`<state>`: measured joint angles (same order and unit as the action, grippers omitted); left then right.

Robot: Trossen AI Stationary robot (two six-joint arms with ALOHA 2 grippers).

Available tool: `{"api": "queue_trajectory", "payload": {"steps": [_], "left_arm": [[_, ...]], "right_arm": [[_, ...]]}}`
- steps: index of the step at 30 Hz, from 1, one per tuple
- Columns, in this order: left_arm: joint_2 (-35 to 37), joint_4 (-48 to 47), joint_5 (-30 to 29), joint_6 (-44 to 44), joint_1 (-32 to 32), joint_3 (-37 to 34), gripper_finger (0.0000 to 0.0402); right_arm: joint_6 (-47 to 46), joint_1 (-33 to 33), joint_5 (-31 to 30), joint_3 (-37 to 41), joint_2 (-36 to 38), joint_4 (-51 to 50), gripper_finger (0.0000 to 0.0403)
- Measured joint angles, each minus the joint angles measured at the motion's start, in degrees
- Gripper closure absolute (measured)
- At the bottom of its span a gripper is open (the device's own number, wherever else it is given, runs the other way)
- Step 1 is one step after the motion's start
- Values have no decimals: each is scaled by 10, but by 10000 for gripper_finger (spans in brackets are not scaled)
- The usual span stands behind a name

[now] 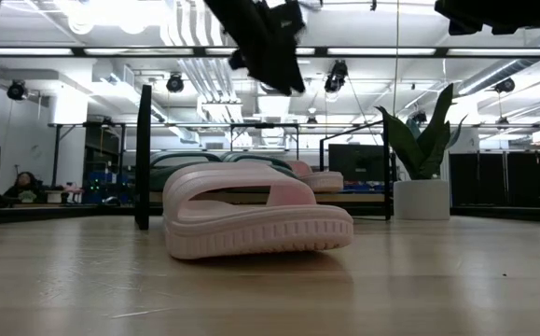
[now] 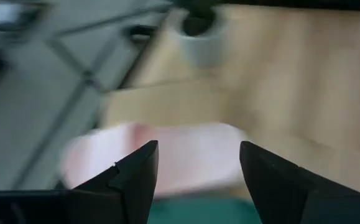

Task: Pick and place slides into the shelf
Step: Put the pink slide on the shelf

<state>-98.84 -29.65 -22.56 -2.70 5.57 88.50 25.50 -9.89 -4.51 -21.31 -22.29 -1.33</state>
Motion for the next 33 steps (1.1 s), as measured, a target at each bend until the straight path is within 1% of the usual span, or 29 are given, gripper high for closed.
{"api": "queue_trajectory", "payload": {"steps": [3,5,6,8,12,16,18,22,24,25,30,33], "left_arm": [[29,-5,97,-1,-30,-7,192],[42,-21,143,-2,-57,-9,192],[45,-22,153,-7,-73,-9,192],[51,-40,153,-15,-107,-9,192],[51,-63,130,-25,-182,-9,192],[51,-83,55,-82,-254,-9,192],[51,-106,14,-104,-286,-9,192],[51,-144,-38,-156,-339,-14,191],[49,-144,-53,-187,-357,-22,191],[48,-143,-60,-198,-365,-28,191],[47,-142,-84,-263,-391,-66,191],[47,-129,-111,-302,-397,-89,191]], "right_arm": [[0,0,0,0,0,-1,339],[0,0,0,0,1,-2,339],[0,1,0,0,1,-2,339],[0,0,0,0,1,-2,339],[0,0,0,0,1,-2,339],[1,0,9,0,0,-2,339],[11,0,34,0,-8,0,339],[16,0,129,0,-36,31,339],[18,0,164,0,-52,59,339],[20,0,169,0,-61,69,339],[58,0,160,0,-95,80,339],[76,0,159,0,-107,84,339]]}}
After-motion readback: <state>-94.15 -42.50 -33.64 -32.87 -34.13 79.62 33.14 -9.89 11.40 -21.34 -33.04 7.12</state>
